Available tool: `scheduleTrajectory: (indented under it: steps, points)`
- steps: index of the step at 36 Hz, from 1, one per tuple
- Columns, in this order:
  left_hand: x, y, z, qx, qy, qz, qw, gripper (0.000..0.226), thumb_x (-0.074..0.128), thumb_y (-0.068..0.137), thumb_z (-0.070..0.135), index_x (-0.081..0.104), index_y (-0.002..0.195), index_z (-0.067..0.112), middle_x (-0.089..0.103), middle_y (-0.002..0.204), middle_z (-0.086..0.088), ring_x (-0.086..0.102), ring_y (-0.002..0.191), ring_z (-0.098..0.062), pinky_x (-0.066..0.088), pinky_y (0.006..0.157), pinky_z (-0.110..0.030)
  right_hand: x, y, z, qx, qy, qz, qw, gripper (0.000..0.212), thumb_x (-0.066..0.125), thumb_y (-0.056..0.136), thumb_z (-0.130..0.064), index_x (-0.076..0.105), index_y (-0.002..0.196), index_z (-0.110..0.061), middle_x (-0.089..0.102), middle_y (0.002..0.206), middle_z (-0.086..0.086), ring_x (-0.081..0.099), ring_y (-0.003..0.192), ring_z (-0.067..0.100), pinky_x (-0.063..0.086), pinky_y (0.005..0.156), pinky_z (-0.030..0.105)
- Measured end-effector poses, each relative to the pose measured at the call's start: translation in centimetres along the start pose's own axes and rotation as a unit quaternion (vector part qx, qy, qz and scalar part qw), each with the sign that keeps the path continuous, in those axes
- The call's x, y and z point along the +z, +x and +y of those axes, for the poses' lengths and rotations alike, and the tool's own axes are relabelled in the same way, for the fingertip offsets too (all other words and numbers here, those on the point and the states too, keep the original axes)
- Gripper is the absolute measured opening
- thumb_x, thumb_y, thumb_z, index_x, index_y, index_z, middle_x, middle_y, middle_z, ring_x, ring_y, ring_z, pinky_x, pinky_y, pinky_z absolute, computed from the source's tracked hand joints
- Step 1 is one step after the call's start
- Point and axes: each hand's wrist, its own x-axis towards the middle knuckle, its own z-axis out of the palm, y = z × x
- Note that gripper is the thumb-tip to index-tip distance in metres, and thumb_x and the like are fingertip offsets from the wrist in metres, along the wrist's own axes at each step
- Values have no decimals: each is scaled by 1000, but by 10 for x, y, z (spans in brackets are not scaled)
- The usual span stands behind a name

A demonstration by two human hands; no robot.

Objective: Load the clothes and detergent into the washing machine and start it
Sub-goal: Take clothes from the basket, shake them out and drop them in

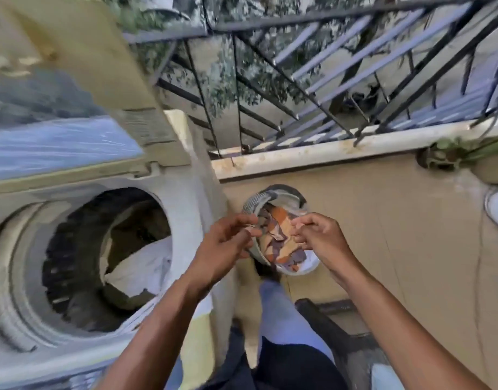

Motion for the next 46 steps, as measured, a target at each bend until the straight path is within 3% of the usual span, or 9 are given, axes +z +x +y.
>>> scheduleTrajectory:
  steps: [6, 14, 19, 23, 27, 32, 37, 41, 46]
  points:
    - [73, 83, -41, -92, 8, -19, 996, 27, 57, 104, 5, 74, 97, 24, 78, 94, 6, 70, 82, -6, 53, 68, -15, -20, 83, 89, 77, -128, -13, 989, 11, 61, 82, -24, 71, 84, -28, 76, 85, -2, 72, 85, 25, 56, 78, 39]
    - [120, 183, -132, -210, 43, 16, 977, 27, 63, 99, 13, 76, 81, 27, 76, 80, 15, 67, 73, -3, 49, 66, -21, 16, 190, 185, 101, -266, -107, 953, 23, 59, 90, -9, 72, 106, -18, 73, 110, 7, 67, 103, 31, 52, 76, 34]
    - [133, 225, -170, -280, 4, 15, 960, 17, 58, 100, 8, 74, 101, 2, 67, 87, -12, 63, 80, -24, 47, 68, -33, 51, 252, 231, 63, -337, -179, 922, 27, 54, 89, -25, 73, 108, -21, 72, 107, 11, 68, 100, 36, 58, 82, 45]
    - [129, 254, -194, -291, -20, 53, 955, 17, 60, 100, 4, 76, 95, 9, 69, 76, -1, 64, 57, -2, 49, 50, -17, 77, 293, 266, 5, -416, -208, 885, 40, 57, 97, -22, 60, 137, -22, 62, 118, 19, 63, 104, 41, 54, 77, 40]
    - [121, 265, -213, -311, -44, 77, 946, 24, 63, 100, 10, 74, 83, 23, 70, 68, 9, 63, 69, -9, 52, 61, -23, 93, 324, 290, -28, -490, -233, 839, 50, 57, 102, -36, 43, 149, -29, 61, 123, 21, 64, 107, 40, 46, 70, 38]
    - [122, 255, -221, -318, -28, 104, 942, 23, 63, 98, 10, 75, 89, 27, 74, 82, 13, 66, 82, -7, 53, 81, -30, 95, 334, 287, -22, -525, -197, 828, 28, 59, 94, -11, 71, 118, -14, 70, 114, 16, 68, 106, 37, 54, 80, 36]
    - [134, 253, -198, -278, -13, 91, 956, 21, 58, 100, 14, 76, 98, 23, 75, 87, 10, 65, 80, -8, 50, 74, -26, 83, 312, 246, -21, -457, -218, 862, 18, 74, 84, -19, 75, 99, -9, 73, 102, 15, 71, 96, 33, 58, 79, 37]
    - [133, 250, -173, -229, 36, 85, 969, 11, 62, 91, 24, 70, 96, 31, 77, 93, 7, 72, 93, -16, 59, 89, -35, 73, 270, 201, -46, -420, -230, 876, 3, 68, 88, -17, 69, 89, -15, 68, 92, 7, 66, 86, 25, 36, 60, 31]
    - [118, 220, -125, -118, 163, 88, 976, 22, 66, 93, 9, 60, 90, 30, 63, 80, 12, 67, 78, -4, 41, 59, -6, 35, 220, 160, -68, -238, -122, 961, 10, 57, 91, 3, 63, 91, -4, 65, 88, 14, 61, 85, 32, 40, 68, 39]
